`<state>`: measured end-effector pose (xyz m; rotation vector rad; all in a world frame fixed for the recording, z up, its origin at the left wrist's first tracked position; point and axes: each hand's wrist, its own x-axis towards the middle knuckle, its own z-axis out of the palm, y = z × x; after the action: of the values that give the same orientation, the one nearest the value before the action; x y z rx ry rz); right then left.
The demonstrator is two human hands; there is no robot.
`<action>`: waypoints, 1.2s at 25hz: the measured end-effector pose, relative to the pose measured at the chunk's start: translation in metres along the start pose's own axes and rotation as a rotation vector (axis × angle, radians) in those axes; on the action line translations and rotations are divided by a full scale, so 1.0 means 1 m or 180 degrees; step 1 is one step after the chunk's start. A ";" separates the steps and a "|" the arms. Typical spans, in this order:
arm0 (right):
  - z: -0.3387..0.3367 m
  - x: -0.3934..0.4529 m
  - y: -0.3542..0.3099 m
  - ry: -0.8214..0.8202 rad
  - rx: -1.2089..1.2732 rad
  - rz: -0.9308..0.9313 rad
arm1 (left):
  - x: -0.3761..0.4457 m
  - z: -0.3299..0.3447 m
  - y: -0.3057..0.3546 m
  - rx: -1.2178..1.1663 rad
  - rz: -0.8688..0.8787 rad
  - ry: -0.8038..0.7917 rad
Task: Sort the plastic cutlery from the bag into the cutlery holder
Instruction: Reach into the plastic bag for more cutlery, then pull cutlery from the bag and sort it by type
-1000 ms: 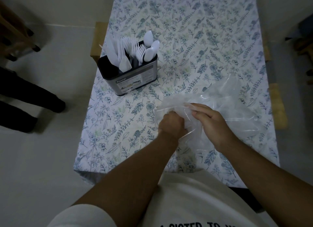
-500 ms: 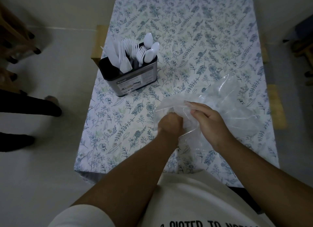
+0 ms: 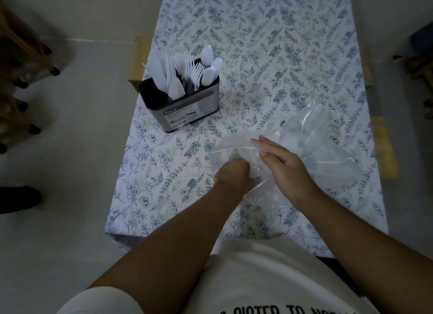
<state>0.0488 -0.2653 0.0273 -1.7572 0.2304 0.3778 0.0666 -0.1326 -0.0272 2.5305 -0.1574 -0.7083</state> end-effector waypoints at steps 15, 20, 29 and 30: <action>-0.002 0.036 -0.005 -0.0399 -0.3062 -0.0030 | -0.066 -0.018 -0.085 -0.0156 -0.0399 0.0132; 0.054 0.014 -0.012 -0.0825 -0.3093 -0.1109 | -0.077 -0.008 -0.097 -0.0329 -0.0698 0.0385; 0.045 0.031 0.017 -0.1127 -0.3177 -0.0902 | -0.091 -0.002 -0.113 -0.0183 -0.0808 0.0683; 0.041 0.035 0.019 -0.1054 -0.3208 -0.0872 | -0.094 -0.003 -0.115 -0.0232 -0.0880 0.0734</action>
<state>0.0694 -0.2275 -0.0105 -2.6144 -0.5307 0.6375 -0.0152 -0.0089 -0.0398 2.5655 0.2970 -0.5061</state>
